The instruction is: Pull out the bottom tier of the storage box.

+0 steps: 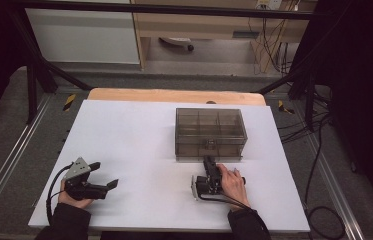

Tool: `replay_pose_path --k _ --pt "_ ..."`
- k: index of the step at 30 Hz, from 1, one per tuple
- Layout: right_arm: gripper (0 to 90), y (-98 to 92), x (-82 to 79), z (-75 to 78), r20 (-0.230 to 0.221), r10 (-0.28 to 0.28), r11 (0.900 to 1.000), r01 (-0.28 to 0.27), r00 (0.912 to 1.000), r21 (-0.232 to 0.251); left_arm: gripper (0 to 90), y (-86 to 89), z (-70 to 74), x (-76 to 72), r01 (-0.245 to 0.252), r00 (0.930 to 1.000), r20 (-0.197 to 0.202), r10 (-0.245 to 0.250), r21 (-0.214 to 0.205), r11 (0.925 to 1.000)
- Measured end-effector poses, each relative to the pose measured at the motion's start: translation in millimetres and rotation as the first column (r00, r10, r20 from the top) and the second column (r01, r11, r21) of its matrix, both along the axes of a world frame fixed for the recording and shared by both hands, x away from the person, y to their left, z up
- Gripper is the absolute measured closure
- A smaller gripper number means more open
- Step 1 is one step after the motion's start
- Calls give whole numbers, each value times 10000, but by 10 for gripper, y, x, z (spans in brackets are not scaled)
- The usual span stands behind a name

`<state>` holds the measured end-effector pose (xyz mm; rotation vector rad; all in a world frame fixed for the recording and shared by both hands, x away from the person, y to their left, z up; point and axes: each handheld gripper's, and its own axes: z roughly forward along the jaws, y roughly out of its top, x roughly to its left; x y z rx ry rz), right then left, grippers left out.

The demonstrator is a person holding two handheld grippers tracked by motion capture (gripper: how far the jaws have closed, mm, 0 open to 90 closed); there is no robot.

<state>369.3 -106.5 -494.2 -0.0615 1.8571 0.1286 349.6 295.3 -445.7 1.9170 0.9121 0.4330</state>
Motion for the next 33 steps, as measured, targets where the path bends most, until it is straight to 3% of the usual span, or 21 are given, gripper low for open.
replay_pose_path --k 33 --pt "690 1 -143 1 -37 44 10000 -44 10000 68 22 -3 4 -3 20 10000 12 -20 26 10000"
